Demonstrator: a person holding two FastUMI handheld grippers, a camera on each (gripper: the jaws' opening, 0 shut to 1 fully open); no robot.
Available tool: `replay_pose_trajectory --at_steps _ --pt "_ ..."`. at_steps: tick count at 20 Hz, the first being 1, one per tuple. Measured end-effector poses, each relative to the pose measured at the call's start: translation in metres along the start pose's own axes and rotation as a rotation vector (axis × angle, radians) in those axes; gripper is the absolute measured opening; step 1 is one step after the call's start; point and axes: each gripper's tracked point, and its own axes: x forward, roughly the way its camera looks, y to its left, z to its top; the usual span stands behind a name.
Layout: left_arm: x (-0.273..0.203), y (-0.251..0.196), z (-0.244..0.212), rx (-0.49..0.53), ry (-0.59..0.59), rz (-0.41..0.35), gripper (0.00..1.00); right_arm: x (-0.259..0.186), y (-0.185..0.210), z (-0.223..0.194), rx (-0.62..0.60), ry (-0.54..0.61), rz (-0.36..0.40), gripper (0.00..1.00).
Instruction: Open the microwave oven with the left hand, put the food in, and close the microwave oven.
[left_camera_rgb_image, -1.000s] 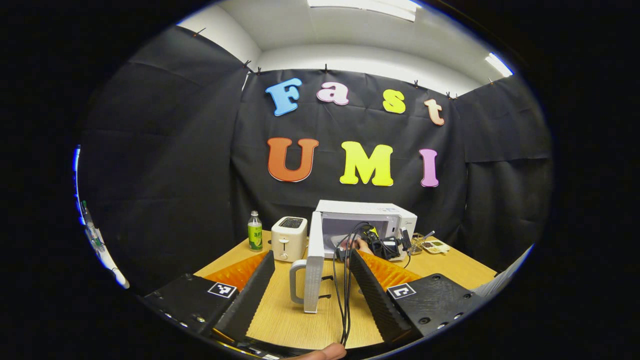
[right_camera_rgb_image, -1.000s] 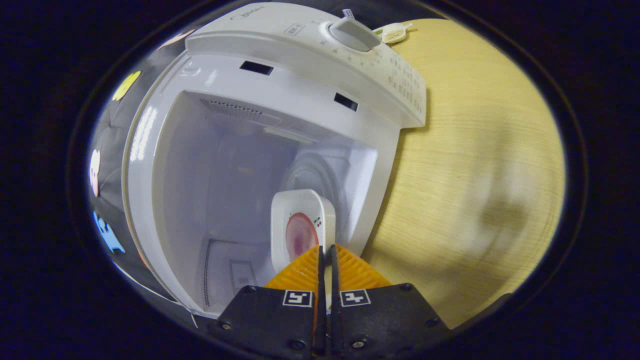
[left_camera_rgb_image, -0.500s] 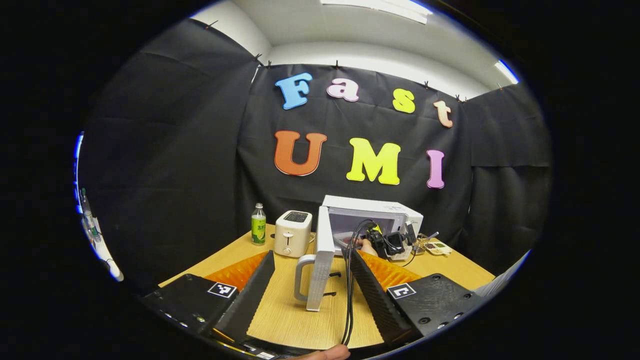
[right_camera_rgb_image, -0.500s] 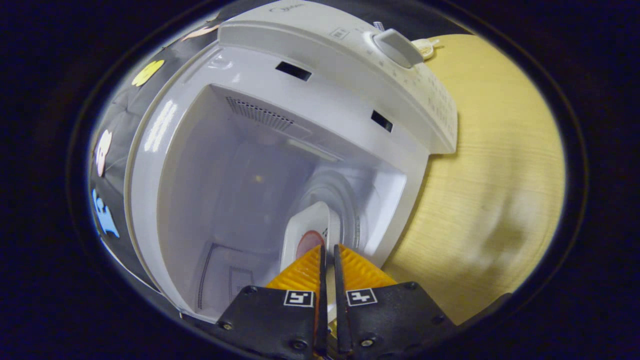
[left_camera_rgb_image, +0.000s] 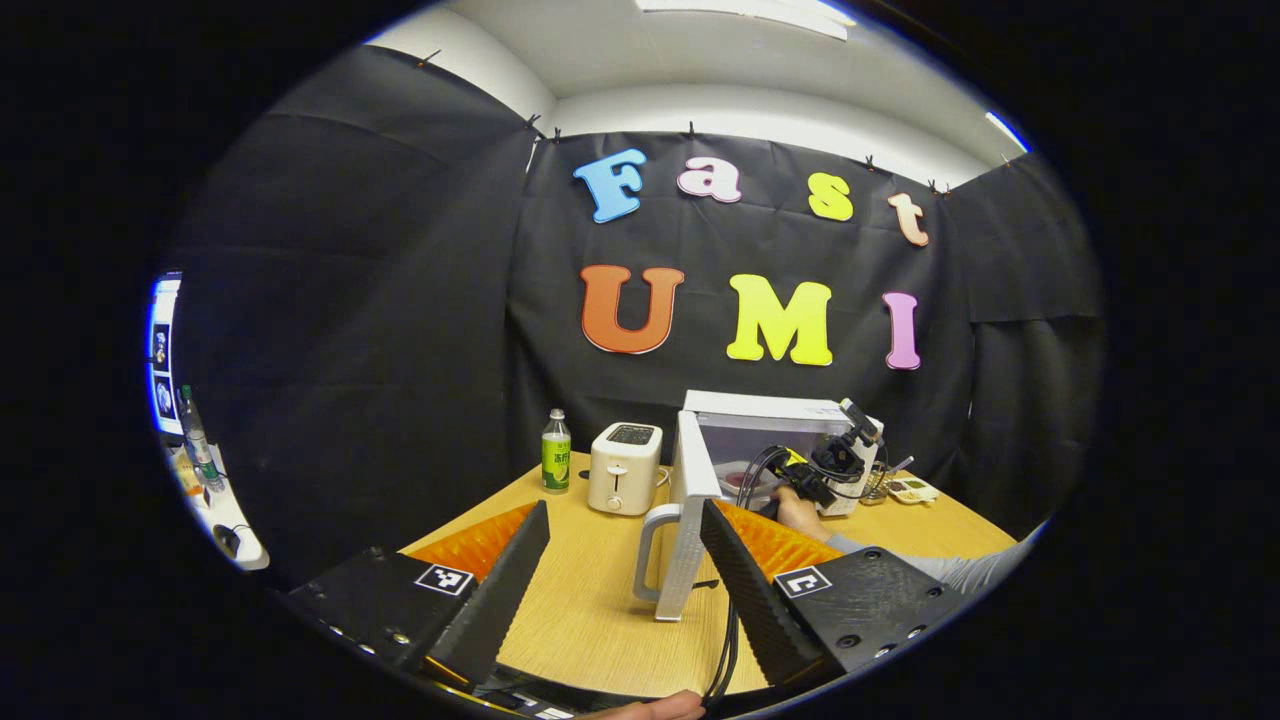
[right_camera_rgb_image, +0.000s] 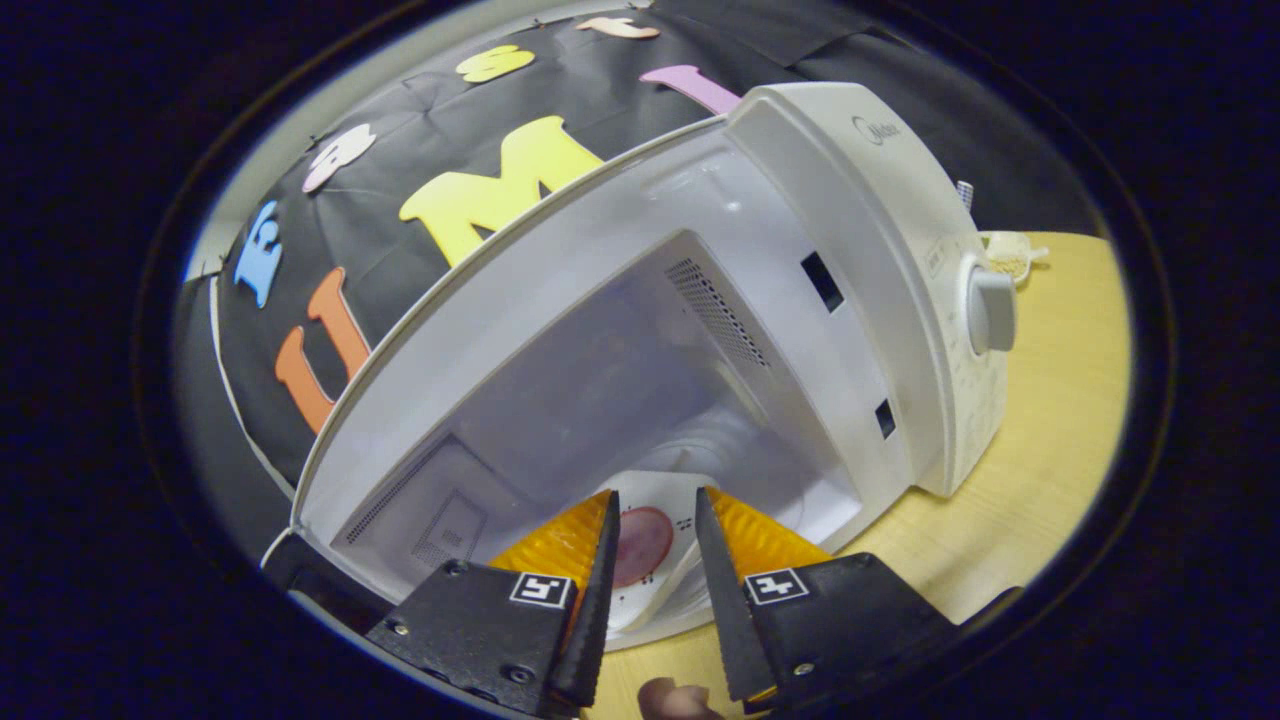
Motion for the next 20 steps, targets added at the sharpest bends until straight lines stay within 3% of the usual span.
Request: replay_pose_trajectory --at_steps 1,2,3,5,10,14,19,20 --pt "0.001 0.002 0.001 -0.001 -0.004 0.005 0.93 -0.002 -0.004 0.002 -0.041 0.001 -0.001 0.39" --pt "0.001 0.004 0.001 -0.002 -0.01 0.012 0.93 -0.005 -0.005 0.004 -0.077 0.011 0.01 0.52" --pt "0.0 0.007 -0.001 -0.001 -0.016 0.02 0.93 -0.009 -0.006 0.004 -0.105 0.02 0.016 0.8" --pt "0.0 0.016 -0.003 0.01 -0.03 0.047 0.94 -0.02 -0.008 0.009 -0.159 0.045 0.023 0.93" --pt "0.009 0.028 -0.025 0.046 0.002 0.097 0.94 -0.064 -0.004 0.02 -0.346 0.113 0.082 0.94" --pt "0.025 0.039 -0.033 0.032 0.007 0.117 0.93 -0.121 0.006 0.045 -0.408 0.149 0.157 0.95" --pt "0.046 0.06 -0.034 0.004 -0.009 0.158 0.94 -0.203 0.012 0.123 -0.47 0.011 0.232 0.95" --pt "0.049 0.063 -0.033 0.004 -0.016 0.169 0.94 -0.22 0.011 0.139 -0.49 -0.019 0.242 1.0"
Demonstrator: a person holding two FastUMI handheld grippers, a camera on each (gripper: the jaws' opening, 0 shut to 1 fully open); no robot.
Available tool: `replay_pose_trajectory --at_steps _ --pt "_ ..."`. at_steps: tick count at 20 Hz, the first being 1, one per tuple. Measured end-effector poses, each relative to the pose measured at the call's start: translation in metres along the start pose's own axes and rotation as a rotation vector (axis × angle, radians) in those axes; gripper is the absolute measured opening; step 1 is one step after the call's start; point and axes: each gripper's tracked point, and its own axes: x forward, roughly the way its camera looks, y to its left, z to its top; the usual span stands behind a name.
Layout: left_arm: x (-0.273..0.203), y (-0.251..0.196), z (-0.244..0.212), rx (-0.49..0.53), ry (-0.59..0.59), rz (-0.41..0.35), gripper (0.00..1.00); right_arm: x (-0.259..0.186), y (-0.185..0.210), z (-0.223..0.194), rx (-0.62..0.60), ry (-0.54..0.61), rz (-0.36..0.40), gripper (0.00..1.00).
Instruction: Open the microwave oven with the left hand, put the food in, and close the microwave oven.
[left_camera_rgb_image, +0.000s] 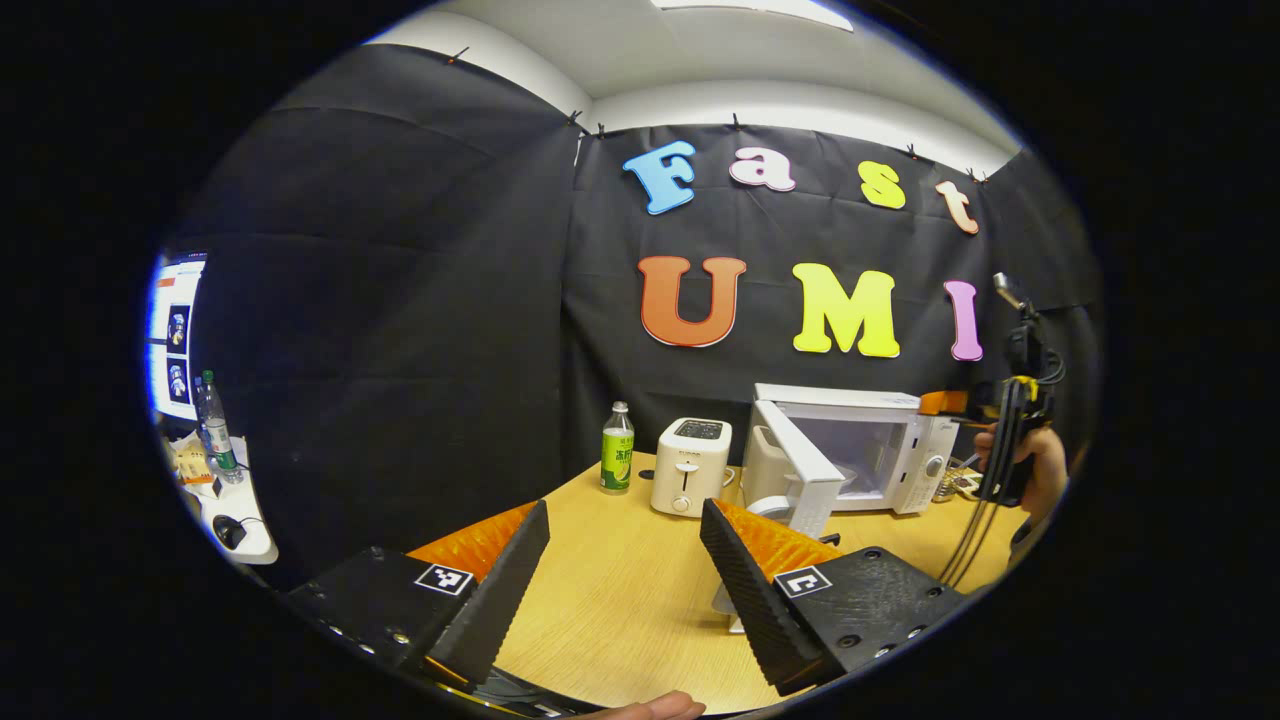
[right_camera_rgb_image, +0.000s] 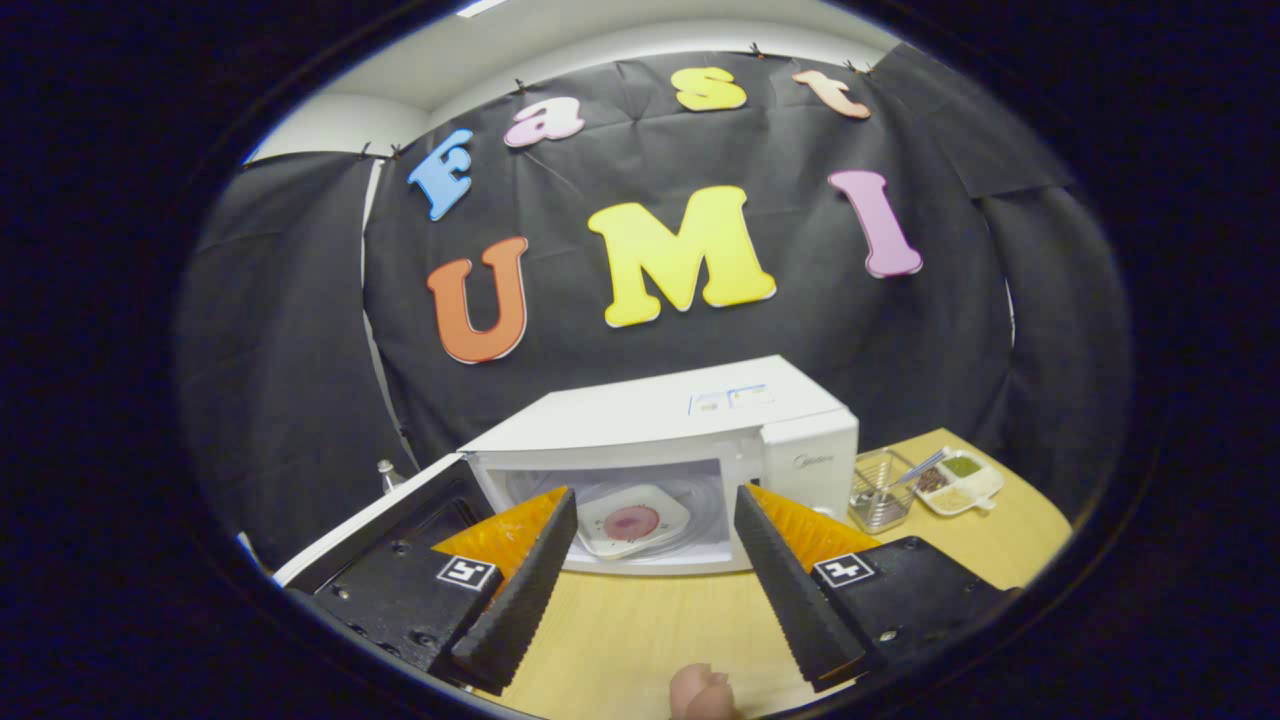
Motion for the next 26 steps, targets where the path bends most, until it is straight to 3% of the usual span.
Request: replay_pose_trajectory --at_steps 7,9,10,11,12,13,14,16,17,18,19,20,24,25,26 --pt "0.022 0.024 0.002 0.016 -0.05 0.097 0.92 -0.117 -0.027 0.071 -0.129 -0.147 0.002 1.0" --pt "0.031 0.024 -0.01 0.009 -0.021 0.101 0.84 -0.139 -0.029 0.078 -0.153 -0.169 0.019 1.0" --pt "0.036 0.02 -0.017 0.007 0.002 0.084 0.55 -0.149 -0.029 0.082 -0.164 -0.179 0.032 1.0" --pt "0.04 0.014 -0.026 -0.004 0.031 0.062 0.48 -0.159 -0.032 0.083 -0.17 -0.191 0.037 1.0" --pt "0.043 0.014 -0.031 -0.005 0.033 0.064 0.23 -0.168 -0.036 0.085 -0.175 -0.198 0.038 1.0" --pt "0.044 0.019 -0.031 0.0 0.027 0.084 0.25 -0.174 -0.039 0.083 -0.179 -0.197 0.041 0.92" --pt "0.048 0.018 -0.033 0.004 0.018 0.091 0.0 -0.18 -0.041 0.082 -0.185 -0.192 0.046 1.0" --pt "0.051 0.004 -0.042 -0.011 0.035 0.069 0.0 -0.19 -0.045 0.081 -0.184 -0.187 0.056 1.0" --pt "0.056 -0.003 -0.049 -0.017 0.058 0.046 0.13 -0.196 -0.047 0.083 -0.18 -0.189 0.06 1.0" --pt "0.059 -0.009 -0.056 -0.015 0.068 0.034 0.0 -0.201 -0.05 0.085 -0.176 -0.193 0.06 0.92" --pt "0.064 -0.019 -0.058 -0.011 0.076 0.016 0.0 -0.206 -0.054 0.085 -0.174 -0.199 0.055 1.0" --pt "0.067 -0.029 -0.062 -0.007 0.081 -0.008 0.0 -0.208 -0.059 0.086 -0.176 -0.205 0.052 0.92" --pt "0.068 -0.069 -0.066 0.012 0.074 -0.085 0.0 -0.214 -0.074 0.087 -0.175 -0.216 0.043 0.92" --pt "0.067 -0.074 -0.063 0.032 0.062 -0.071 0.0 -0.216 -0.077 0.087 -0.163 -0.216 0.04 0.92" --pt "0.067 -0.077 -0.064 0.049 0.062 -0.068 0.14 -0.218 -0.08 0.087 -0.151 -0.216 0.043 0.92"
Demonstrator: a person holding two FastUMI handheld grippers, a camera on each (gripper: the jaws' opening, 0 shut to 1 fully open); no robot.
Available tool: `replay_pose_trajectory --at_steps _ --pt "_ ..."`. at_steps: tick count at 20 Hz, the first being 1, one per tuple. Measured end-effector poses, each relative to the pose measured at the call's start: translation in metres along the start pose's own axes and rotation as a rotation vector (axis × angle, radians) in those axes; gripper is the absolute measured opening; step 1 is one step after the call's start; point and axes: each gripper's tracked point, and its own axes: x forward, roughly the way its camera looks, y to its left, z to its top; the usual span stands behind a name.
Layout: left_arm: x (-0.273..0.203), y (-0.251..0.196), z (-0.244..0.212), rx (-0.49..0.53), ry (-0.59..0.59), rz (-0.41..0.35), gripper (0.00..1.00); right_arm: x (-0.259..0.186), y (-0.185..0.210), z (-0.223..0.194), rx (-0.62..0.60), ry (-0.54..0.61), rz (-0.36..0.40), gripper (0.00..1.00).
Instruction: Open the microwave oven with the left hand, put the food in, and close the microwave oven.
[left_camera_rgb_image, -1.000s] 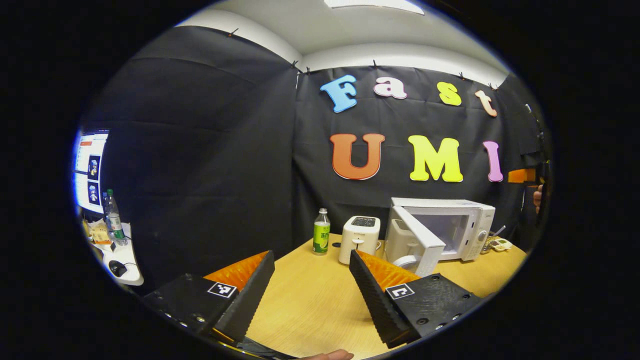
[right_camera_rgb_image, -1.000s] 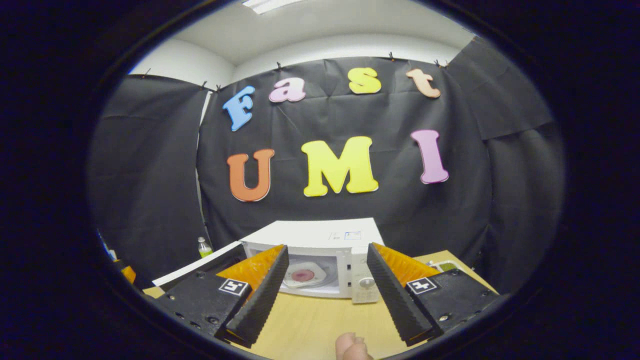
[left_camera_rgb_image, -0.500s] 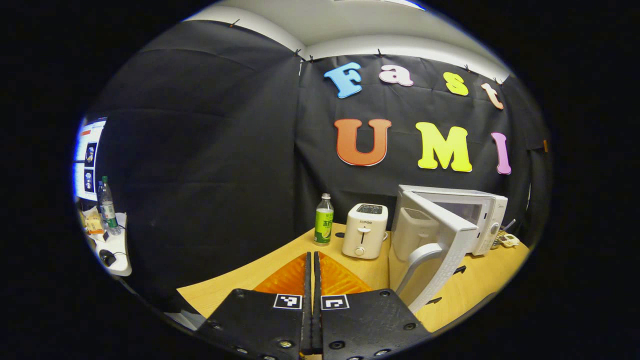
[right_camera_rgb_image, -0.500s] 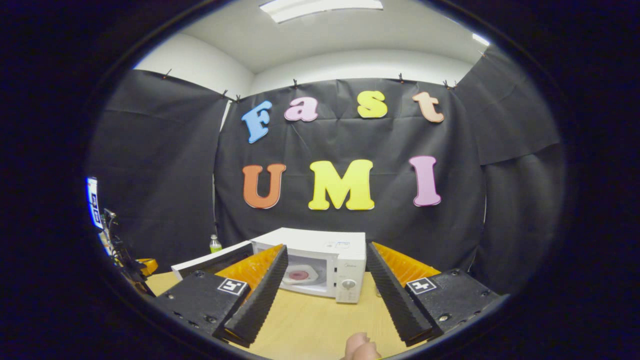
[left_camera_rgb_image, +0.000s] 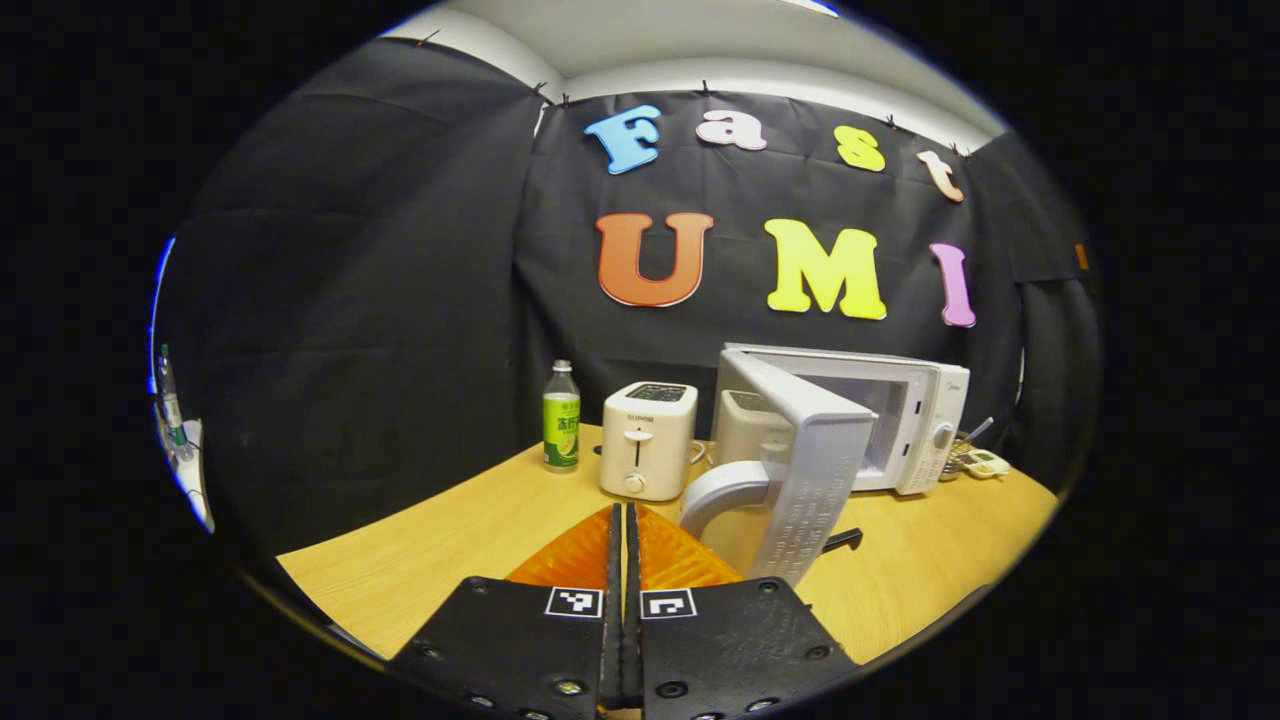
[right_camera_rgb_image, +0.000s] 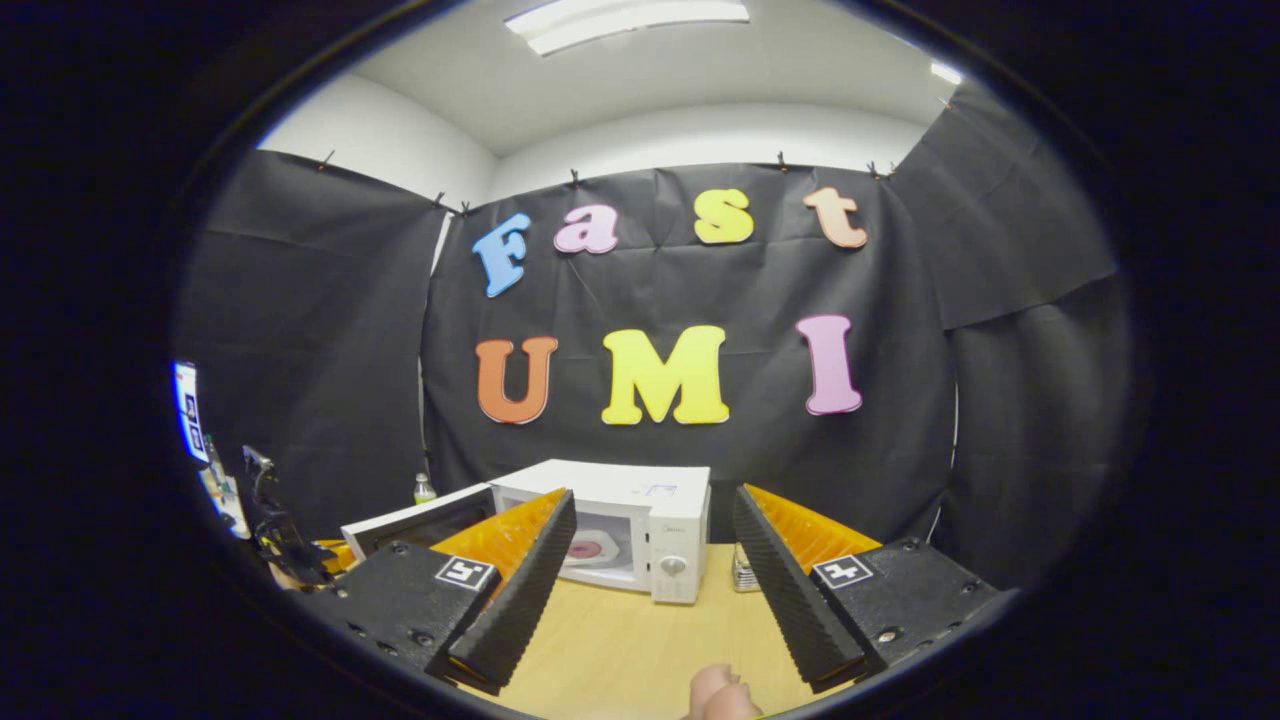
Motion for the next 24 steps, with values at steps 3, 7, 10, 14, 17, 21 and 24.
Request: replay_pose_trajectory --at_steps 3,7,10,14,17,21,24 --pt "0.004 -0.032 0.0 -0.033 0.011 -0.073 0.0 -0.006 -0.012 -0.003 0.01 0.006 -0.004 1.0" --pt "0.015 -0.085 -0.007 -0.024 0.027 -0.144 0.0 -0.011 -0.029 -0.007 0.006 0.012 -0.02 1.0" --pt "0.024 -0.135 -0.006 -0.044 0.039 -0.22 0.0 -0.016 -0.039 -0.012 0.008 0.018 -0.021 0.92" --pt "0.04 -0.194 -0.004 -0.018 0.04 -0.305 0.0 -0.019 -0.056 -0.016 0.003 0.033 -0.025 0.92" --pt "0.051 -0.229 -0.003 -0.01 0.055 -0.36 0.0 -0.02 -0.074 -0.019 0.003 0.036 -0.052 0.92" --pt "0.071 -0.264 -0.007 0.036 0.058 -0.408 0.0 -0.016 -0.093 -0.024 0.035 0.044 -0.076 1.0" --pt "0.092 -0.286 -0.012 0.026 0.072 -0.438 0.0 -0.011 -0.104 -0.028 0.06 0.054 -0.092 1.0"
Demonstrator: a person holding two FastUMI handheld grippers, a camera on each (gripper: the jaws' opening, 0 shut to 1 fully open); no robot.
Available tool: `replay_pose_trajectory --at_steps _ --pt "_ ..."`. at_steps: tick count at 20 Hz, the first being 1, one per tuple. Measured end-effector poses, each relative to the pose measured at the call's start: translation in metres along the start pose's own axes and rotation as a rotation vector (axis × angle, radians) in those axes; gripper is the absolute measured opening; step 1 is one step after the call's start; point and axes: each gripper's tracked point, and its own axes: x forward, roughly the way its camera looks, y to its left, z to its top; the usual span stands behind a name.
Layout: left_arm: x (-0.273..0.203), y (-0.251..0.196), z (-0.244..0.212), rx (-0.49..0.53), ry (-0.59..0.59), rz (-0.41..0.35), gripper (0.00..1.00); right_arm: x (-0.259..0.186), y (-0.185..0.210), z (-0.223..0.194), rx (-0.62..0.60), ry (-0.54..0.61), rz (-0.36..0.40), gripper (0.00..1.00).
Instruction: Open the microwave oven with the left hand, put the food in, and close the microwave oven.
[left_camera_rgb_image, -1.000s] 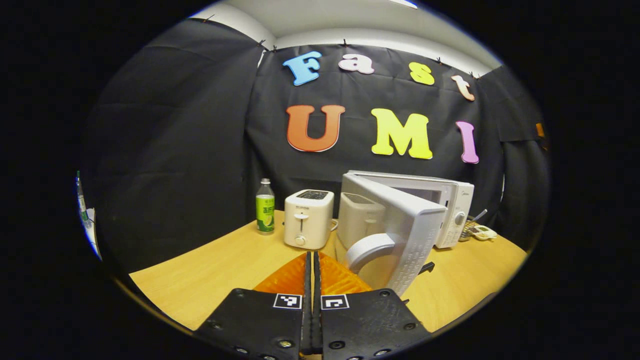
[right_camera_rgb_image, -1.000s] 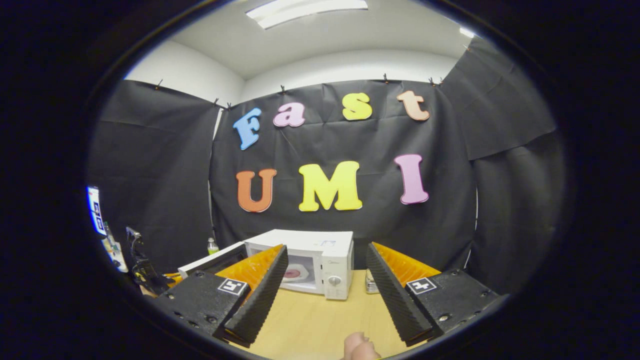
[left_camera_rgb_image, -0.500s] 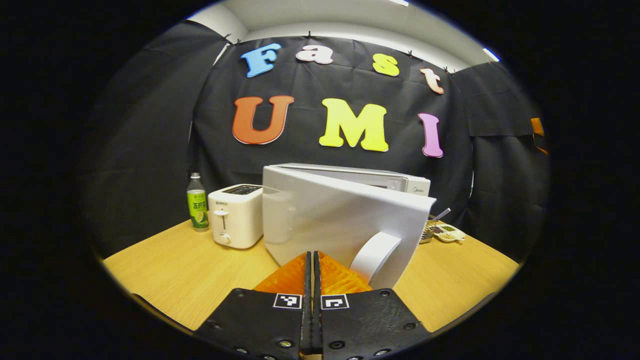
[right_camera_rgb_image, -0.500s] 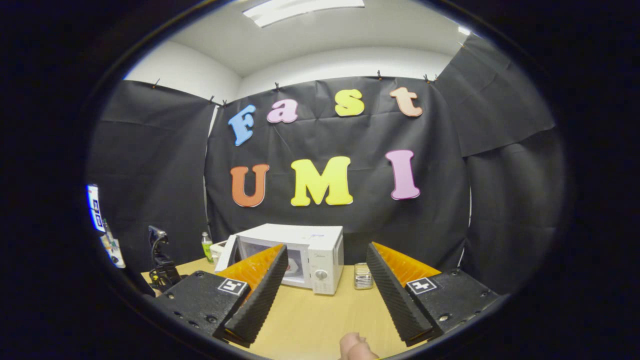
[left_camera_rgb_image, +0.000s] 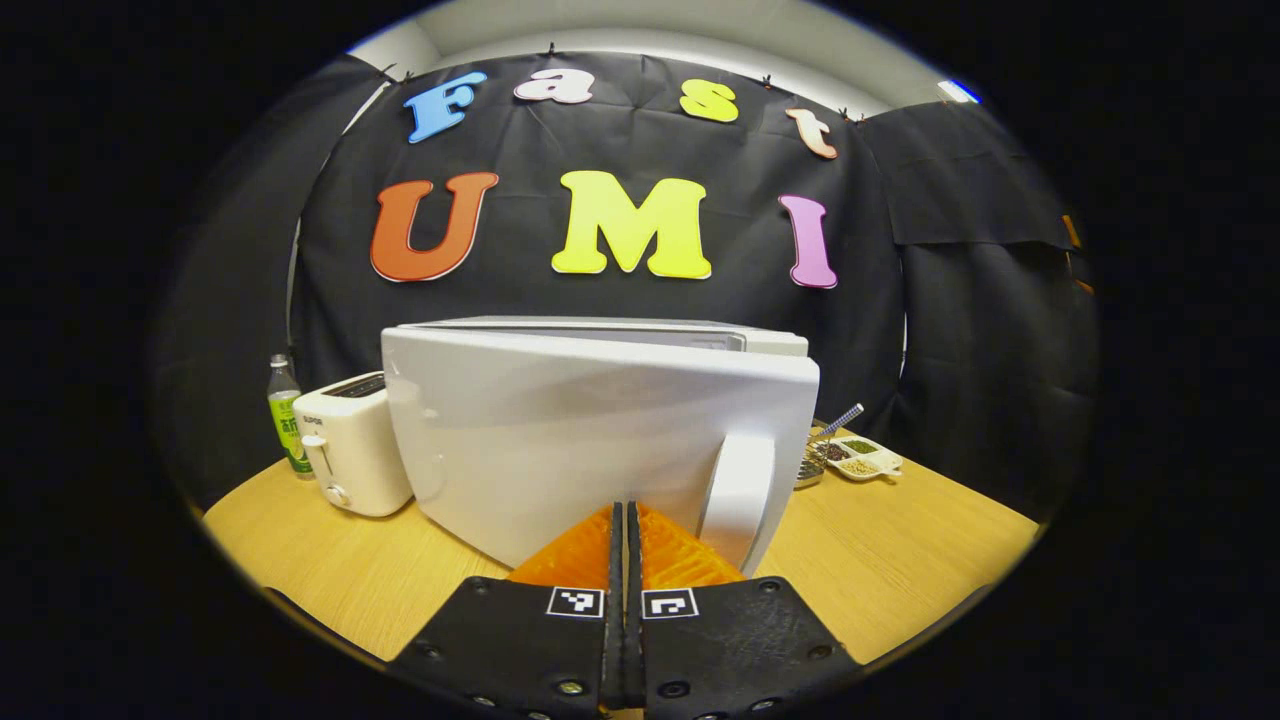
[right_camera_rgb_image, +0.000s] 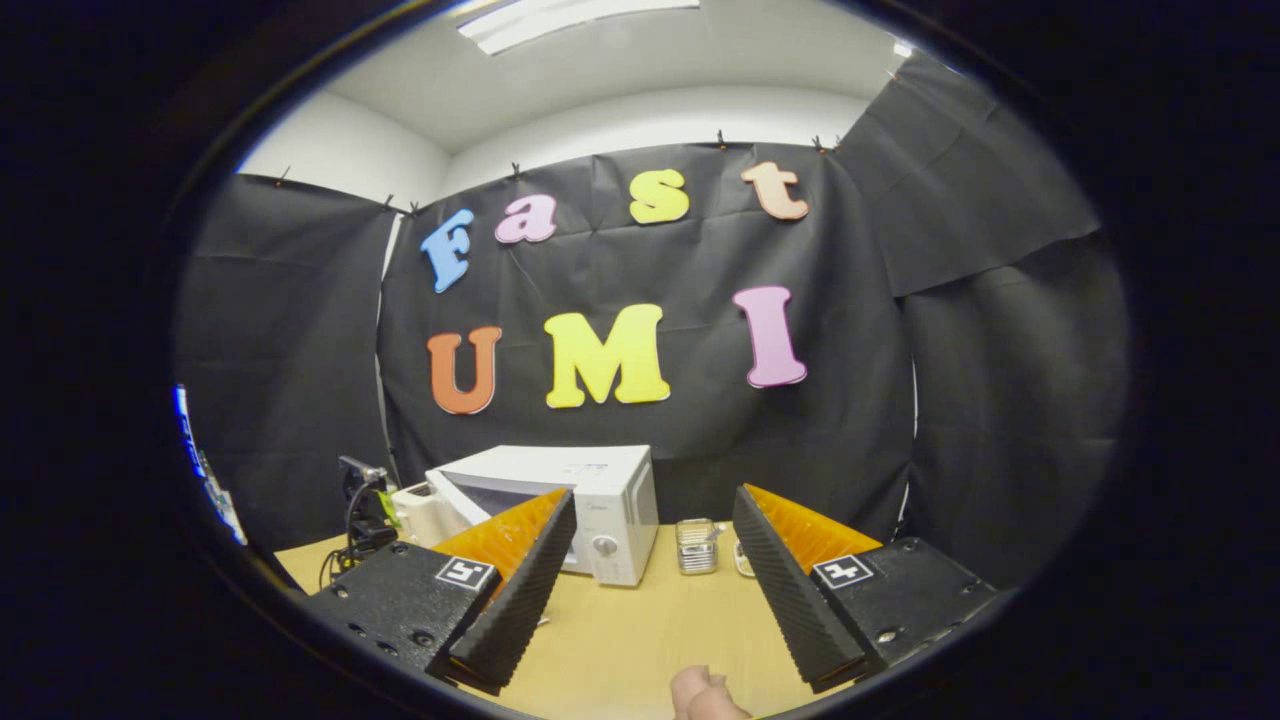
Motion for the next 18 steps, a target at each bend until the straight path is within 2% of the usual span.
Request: replay_pose_trajectory --at_steps 2,3,4,5,6,7,8,11,12,18 --pt "0.018 -0.005 0.002 -0.01 -0.011 -0.007 0.0 0.003 -0.006 0.0 -0.003 -0.002 -0.01 1.0" --pt "0.027 -0.008 0.001 -0.019 -0.006 -0.011 0.0 0.004 -0.008 -0.001 -0.007 -0.004 -0.011 0.92" --pt "0.035 -0.008 -0.001 -0.024 0.003 -0.006 0.0 0.005 -0.009 -0.001 -0.01 -0.004 -0.009 0.92" --pt "0.043 -0.009 -0.002 -0.027 0.012 0.0 0.0 0.005 -0.009 -0.003 -0.009 -0.003 -0.006 1.0" --pt "0.051 -0.011 -0.002 -0.027 0.015 -0.001 0.0 0.007 -0.011 -0.004 -0.008 -0.002 -0.004 0.92" --pt "0.057 -0.013 0.0 -0.027 0.015 -0.003 0.0 0.009 -0.012 -0.005 -0.006 0.001 -0.003 1.0" --pt "0.063 -0.015 0.0 -0.031 0.016 -0.007 0.0 0.01 -0.013 -0.007 -0.003 0.005 -0.002 0.92" --pt "0.08 -0.017 0.002 -0.018 0.014 0.001 0.0 0.014 -0.014 -0.014 -0.004 0.022 -0.001 0.92" --pt "0.085 -0.02 0.002 -0.021 0.017 -0.003 0.0 0.015 -0.015 -0.015 -0.008 0.028 -0.003 1.0" --pt "0.125 -0.025 0.0 -0.055 0.048 0.016 0.01 0.007 -0.009 -0.016 -0.013 0.039 -0.022 1.0"
